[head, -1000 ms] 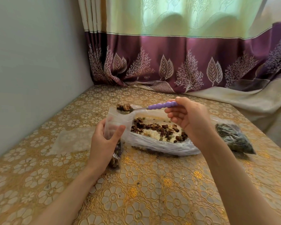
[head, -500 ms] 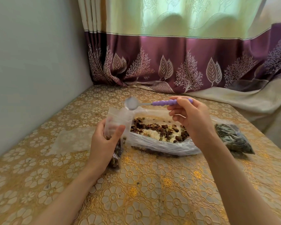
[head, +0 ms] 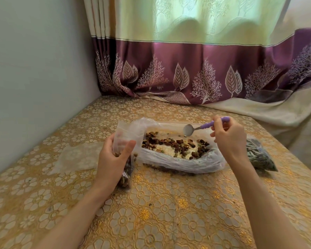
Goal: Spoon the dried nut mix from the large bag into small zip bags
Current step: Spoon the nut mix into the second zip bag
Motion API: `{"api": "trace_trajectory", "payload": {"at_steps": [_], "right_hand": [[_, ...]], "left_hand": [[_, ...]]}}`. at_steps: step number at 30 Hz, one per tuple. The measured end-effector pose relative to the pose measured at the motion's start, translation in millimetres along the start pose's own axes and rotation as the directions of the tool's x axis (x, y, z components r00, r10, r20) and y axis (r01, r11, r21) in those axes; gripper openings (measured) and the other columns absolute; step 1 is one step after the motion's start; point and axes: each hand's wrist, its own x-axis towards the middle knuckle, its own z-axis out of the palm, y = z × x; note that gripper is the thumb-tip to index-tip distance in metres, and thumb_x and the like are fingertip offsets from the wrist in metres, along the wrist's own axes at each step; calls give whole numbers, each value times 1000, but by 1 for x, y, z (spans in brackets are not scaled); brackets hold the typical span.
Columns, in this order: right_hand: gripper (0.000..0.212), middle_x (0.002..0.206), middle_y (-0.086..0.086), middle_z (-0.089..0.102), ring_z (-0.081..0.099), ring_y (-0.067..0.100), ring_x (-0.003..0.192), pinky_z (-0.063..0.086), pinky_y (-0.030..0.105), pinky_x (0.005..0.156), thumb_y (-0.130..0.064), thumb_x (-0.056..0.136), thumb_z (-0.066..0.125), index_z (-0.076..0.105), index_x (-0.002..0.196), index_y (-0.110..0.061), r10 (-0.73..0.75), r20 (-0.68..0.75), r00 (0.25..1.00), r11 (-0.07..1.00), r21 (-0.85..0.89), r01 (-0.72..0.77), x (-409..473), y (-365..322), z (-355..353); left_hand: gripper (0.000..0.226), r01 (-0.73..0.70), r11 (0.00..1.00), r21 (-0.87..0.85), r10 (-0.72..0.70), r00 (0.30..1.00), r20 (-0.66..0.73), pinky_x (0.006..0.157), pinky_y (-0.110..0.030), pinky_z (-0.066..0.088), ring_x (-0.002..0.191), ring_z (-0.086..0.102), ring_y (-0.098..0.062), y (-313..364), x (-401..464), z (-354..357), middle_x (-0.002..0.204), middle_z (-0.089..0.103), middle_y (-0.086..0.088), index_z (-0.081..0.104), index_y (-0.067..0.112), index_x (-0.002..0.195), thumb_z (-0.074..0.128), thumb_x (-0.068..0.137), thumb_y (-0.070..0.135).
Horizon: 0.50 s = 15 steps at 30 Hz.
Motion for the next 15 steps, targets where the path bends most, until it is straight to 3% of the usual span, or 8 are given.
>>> {"api": "trace_trajectory", "payload": {"at_steps": [4, 7, 9, 12, 15], "right_hand": [[31, 73, -2, 69, 65, 30, 69, 54, 44, 68, -23, 98, 46, 55, 69, -26, -11, 31, 999, 996, -90, 13, 0, 3, 0], [36, 71, 7, 69, 60, 35, 65, 51, 45, 64, -22, 98, 45, 58, 64, -25, 48, 31, 998, 999, -18, -48, 1, 4, -1], [37, 63, 4, 68, 58, 25, 62, 48, 43, 63, -21, 98, 44, 60, 65, -20, 131, 57, 990, 989, 58, -134, 1, 6, -1], [33, 63, -1, 71, 54, 7, 53, 45, 25, 54, -18, 97, 42, 65, 76, -4, 223, 149, 963, 961, 132, -243, 0, 10, 3], [36, 66, 2, 73, 54, 8, 52, 44, 17, 44, -13, 97, 42, 66, 73, -3, 254, 208, 945, 937, 190, -294, -4, 8, 11]], "left_hand": [[85, 5, 1000, -11, -5, 1000, 4, 74, -11, 38, 112, 55, -12, 0, 0, 0, 127, 56, 0, 40, 18, 137, 56, 69, 65], [91, 10, 1000, -13, -10, 1000, 6, 72, -11, 39, 111, 55, -12, 2, -1, -1, 127, 56, 1, 40, 19, 138, 59, 67, 73], [84, 17, 1000, -7, -17, 1000, 1, 70, -10, 38, 110, 55, -11, 1, -1, 0, 127, 56, 1, 40, 19, 138, 57, 69, 64], [82, 20, 1000, 5, -20, 1000, 9, 76, -12, 38, 115, 54, -14, -1, 0, 0, 129, 55, 0, 39, 19, 138, 54, 70, 61], [81, 20, 1000, 10, -20, 1000, 10, 81, -17, 39, 117, 53, -14, -2, 0, -1, 129, 55, 1, 39, 20, 138, 54, 70, 62]]}}
